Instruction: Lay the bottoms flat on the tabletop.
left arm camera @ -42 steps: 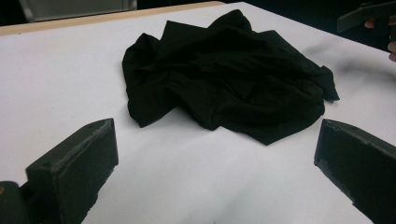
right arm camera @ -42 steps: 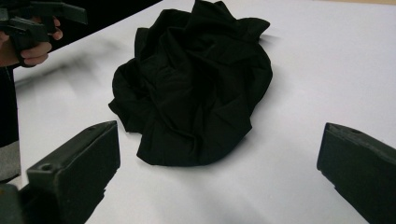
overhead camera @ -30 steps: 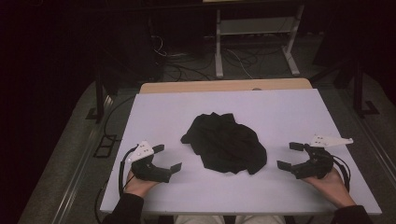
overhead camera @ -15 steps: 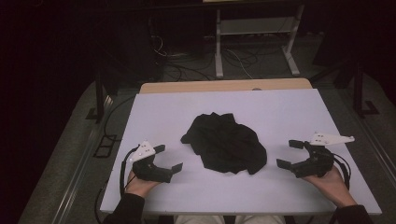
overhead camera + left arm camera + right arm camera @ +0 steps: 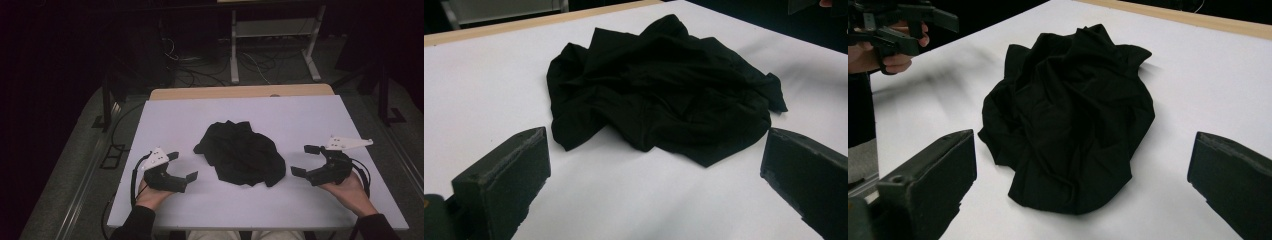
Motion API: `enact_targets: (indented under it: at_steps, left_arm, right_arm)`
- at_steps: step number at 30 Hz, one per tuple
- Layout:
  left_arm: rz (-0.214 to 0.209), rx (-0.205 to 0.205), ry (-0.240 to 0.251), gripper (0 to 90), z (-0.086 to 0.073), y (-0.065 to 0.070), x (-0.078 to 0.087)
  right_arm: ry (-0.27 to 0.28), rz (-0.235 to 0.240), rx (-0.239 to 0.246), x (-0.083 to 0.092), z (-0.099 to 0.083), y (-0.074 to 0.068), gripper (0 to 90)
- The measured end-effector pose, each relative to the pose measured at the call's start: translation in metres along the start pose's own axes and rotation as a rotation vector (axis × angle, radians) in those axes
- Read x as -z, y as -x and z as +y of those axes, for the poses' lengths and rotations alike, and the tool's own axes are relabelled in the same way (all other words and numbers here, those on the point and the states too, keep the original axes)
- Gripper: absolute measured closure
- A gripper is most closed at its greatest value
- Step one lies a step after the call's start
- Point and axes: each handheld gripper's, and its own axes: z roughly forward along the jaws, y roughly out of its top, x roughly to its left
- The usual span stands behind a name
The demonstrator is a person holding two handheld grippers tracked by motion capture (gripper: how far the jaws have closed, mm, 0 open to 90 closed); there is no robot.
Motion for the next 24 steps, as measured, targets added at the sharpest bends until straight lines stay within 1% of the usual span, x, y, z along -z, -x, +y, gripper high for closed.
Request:
enact_targets:
  at_steps: [6,8,10,14,19,21,24]
  left_arm:
    - [0.000,-0.006,-0.005,0.0,0.004,0.000,-0.002]
    - [-0.010,-0.008,-0.005,0.0,0.006,0.000,-0.002]
    - [-0.010,-0.009,-0.008,0.0,0.007,-0.001,-0.003]
    - [-0.004,0.002,-0.007,0.0,0.010,-0.006,-0.006]
    - [-0.003,0.009,-0.006,0.0,0.015,-0.009,-0.008]
    - [-0.017,0.017,0.003,0.0,0.018,-0.010,-0.010]
    - [-0.022,0.027,0.009,0.0,0.020,-0.012,-0.012]
  right_arm:
    - [-0.018,0.007,0.005,-0.006,0.008,0.001,0.0]
    - [-0.028,0.009,0.004,-0.009,0.010,0.001,0.0]
    - [-0.032,0.010,0.006,-0.010,0.011,0.001,0.0]
    - [-0.043,0.020,0.010,-0.015,0.019,0.001,0.0]
    - [-0.052,0.026,0.021,-0.020,0.025,0.001,0.0]
    - [-0.061,0.029,0.028,-0.024,0.029,0.001,0.0]
    - [-0.063,0.034,0.024,-0.027,0.031,0.001,0.0]
